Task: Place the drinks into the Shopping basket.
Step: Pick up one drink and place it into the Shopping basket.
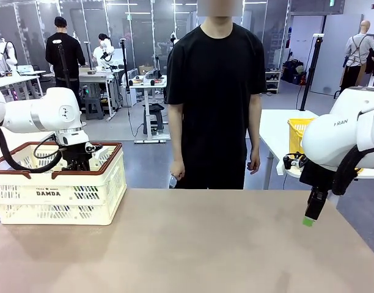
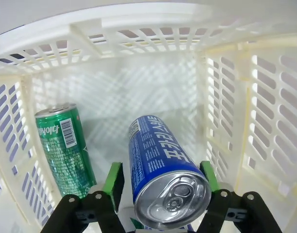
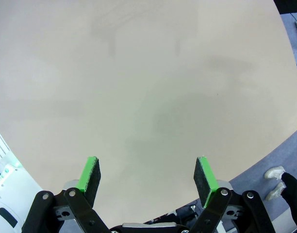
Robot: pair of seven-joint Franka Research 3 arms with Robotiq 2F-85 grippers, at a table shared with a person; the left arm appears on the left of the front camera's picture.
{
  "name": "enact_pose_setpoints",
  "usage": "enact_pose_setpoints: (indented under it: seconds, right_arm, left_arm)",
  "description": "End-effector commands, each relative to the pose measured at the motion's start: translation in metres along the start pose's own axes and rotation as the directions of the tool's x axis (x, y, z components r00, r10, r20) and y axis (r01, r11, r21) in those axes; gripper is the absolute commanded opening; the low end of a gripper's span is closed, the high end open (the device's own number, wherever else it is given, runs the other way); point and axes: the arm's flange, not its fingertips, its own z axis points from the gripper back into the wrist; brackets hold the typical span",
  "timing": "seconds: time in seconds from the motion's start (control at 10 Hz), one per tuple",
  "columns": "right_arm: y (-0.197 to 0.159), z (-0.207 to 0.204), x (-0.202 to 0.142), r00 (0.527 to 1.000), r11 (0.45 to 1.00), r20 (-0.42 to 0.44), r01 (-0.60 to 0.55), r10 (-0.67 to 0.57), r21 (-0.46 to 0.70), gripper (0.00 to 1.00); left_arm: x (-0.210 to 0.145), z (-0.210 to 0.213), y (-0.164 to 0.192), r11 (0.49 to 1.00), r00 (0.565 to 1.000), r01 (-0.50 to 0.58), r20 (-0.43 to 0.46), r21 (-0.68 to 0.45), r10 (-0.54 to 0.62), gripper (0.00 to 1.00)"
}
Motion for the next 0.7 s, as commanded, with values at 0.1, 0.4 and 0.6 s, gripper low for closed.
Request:
enact_pose_setpoints:
  seconds: [0.1, 0.4, 0.6]
  right_arm:
    - [0.000, 0.001, -0.001, 1.000, 1.000, -0.004, -0.002, 0.002, 0.000, 0.97]
    - [0.000, 0.001, -0.001, 1.000, 1.000, -0.004, -0.002, 0.002, 0.000, 0.97]
    - [0.000, 0.001, -0.001, 1.000, 1.000, -0.004, -0.002, 0.002, 0.000, 0.97]
  left_arm:
    - [0.000, 0.009, 0.007, 1.000, 1.000, 0.004, 0.008, 0.000, -0.004, 1.00]
    - [0.003, 0.026, 0.000, 1.000, 1.000, 0.008, 0.017, 0.026, -0.008, 1.00]
    - [0.007, 0.052, -0.009, 0.998, 1.000, 0.008, 0.010, 0.056, -0.008, 1.00]
